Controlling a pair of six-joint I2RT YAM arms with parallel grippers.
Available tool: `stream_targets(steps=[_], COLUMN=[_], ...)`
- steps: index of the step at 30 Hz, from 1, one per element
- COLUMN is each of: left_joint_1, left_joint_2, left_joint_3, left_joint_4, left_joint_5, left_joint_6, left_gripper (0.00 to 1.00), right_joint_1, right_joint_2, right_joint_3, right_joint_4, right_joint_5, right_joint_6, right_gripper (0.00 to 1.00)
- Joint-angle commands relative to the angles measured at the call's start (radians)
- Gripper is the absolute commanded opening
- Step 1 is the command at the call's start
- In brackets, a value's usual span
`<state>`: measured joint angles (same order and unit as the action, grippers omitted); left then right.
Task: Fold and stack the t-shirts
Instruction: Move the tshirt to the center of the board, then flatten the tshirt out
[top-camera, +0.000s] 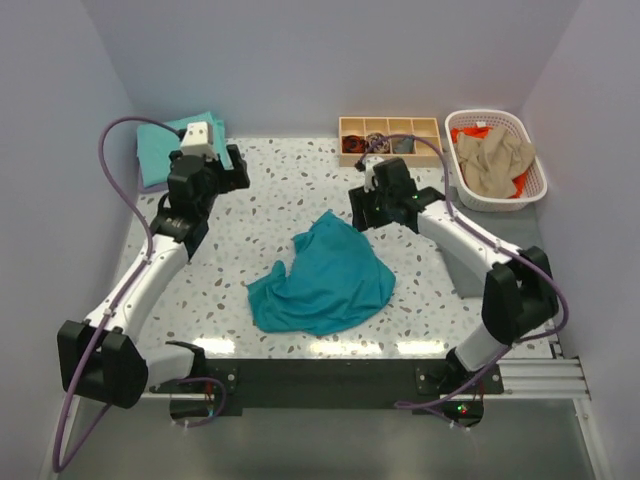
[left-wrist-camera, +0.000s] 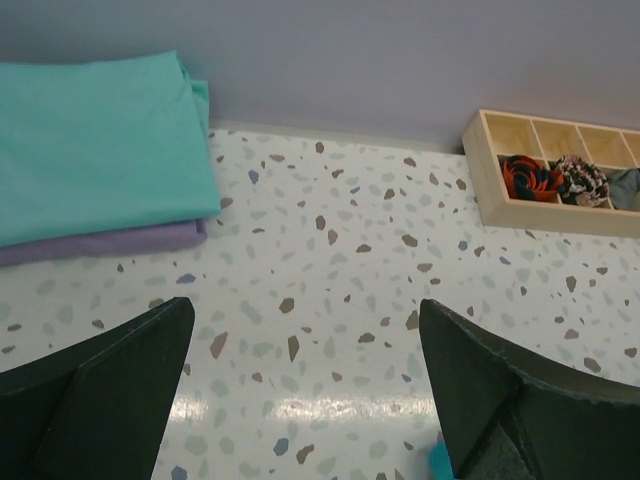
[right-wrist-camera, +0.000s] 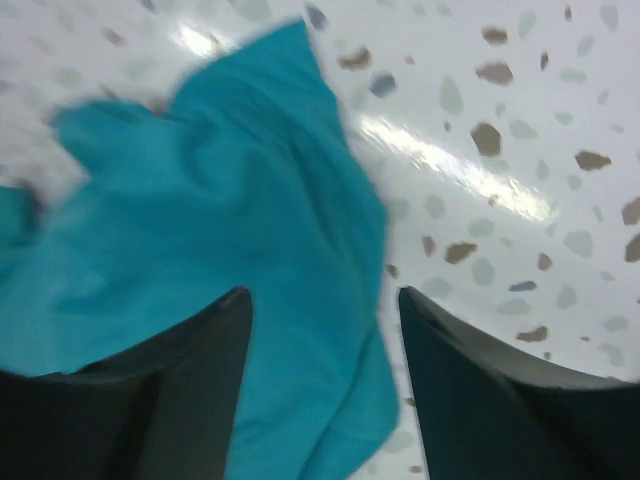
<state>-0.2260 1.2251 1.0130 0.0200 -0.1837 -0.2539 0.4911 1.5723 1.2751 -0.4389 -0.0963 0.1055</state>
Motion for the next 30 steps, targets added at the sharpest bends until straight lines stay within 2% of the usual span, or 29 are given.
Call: stream_targets(steps=[1,2,6,10,14,18,24,30], left_joint_1=[-0.012,-0.015,-0.044,-0.082,-0.137,-0.217,-0.305,-0.349], left_joint_2=[-0.016,-0.015,-0.022,-0.029,-0.016,-0.016,0.030,0.085], left_joint_3=[-0.097,-0.112,-0.200,-0.286,-0.333,-0.401,-0.430,-0.421], left_joint_4=[-0.018,-0.015,-0.012,0.026,0.021,0.031,0.040,0.054], left_joint_5=[0.000,0.000,-0.013,0.026,0.075,0.110,0.110,0.125], left_joint_6=[-0.084,-0.093,-0.136,-0.166,-0.183,-0.194,-0.194,-0.185], left_gripper=[1.00,1.00,1.00,1.00,1.00,1.00,1.00,1.00], right_joint_1=[-0.003,-0.003,0.003,0.043,0.058,0.060,0.067,0.070], right_joint_2=[-0.050,-0.064,-0.112,-0.172,-0.261,-0.304,-0.307,-0.227], right_joint_3=[-0.062,-0.066,-0.059,-0.163,-0.319,-0.375,-0.459,-0.488], right_joint_4=[-0.035,-0.032,-0.112,-0.109,-0.086,-0.127,-0.095,-0.092], right_joint_5=[0.218,0.218,0.081,-0.008,0.010,-0.017,-0.043,-0.026], right_joint_6=[0.025,0.028,0.031,0.106,0.167,0.203,0.267,0.313], right_gripper=[0.78,0.86,0.86,0.85,0.85,0.85,0.84,0.79])
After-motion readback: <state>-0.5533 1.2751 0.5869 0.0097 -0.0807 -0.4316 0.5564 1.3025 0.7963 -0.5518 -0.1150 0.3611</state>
